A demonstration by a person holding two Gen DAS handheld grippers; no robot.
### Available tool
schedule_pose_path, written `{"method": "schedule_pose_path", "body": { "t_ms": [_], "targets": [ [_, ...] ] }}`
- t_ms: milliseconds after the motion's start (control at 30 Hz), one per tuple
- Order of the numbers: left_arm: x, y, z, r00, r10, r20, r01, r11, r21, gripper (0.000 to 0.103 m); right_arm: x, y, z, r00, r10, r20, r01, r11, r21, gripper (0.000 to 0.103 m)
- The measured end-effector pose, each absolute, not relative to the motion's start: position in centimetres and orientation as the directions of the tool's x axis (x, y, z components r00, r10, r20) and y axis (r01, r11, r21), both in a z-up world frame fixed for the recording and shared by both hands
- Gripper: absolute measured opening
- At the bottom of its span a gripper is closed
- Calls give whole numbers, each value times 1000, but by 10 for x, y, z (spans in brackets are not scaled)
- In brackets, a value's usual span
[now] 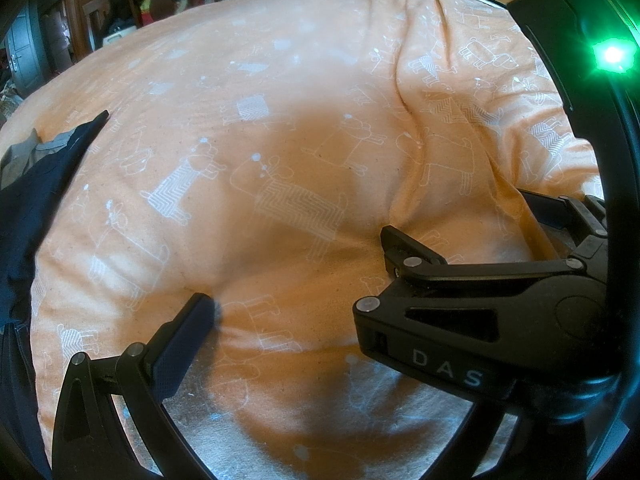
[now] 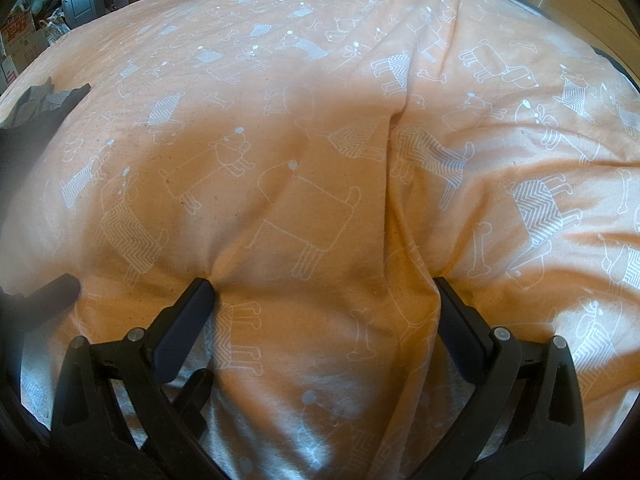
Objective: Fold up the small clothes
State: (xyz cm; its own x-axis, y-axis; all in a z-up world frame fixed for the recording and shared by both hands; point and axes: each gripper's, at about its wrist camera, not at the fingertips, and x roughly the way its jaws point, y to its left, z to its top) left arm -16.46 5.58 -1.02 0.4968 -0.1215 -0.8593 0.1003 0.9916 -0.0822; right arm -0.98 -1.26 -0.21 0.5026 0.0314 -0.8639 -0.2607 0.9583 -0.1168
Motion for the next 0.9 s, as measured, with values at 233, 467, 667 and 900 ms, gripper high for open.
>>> {"method": "schedule_pose_path", "body": {
  "t_ms": [233, 467, 667, 900],
  "targets": [
    [-165, 56, -10, 496, -121, -860, 100, 992, -82, 103, -10, -13, -2, 503, 32, -864, -261, 958, -117, 103],
    [-165, 56, -10, 496, -121, -860, 100, 992, -82, 103, -10, -13, -2, 502, 32, -865, -260, 959, -115, 103],
    [-163, 56, -11, 494, -119, -861, 100, 992, -80, 103, -10, -12, -1, 502, 33, -864, -261, 958, -116, 103],
    [-163, 56, -11, 494, -120, -861, 100, 992, -81, 103, -10, -12, -2, 502, 33, -864, -261, 958, -116, 103]
  ]
}}
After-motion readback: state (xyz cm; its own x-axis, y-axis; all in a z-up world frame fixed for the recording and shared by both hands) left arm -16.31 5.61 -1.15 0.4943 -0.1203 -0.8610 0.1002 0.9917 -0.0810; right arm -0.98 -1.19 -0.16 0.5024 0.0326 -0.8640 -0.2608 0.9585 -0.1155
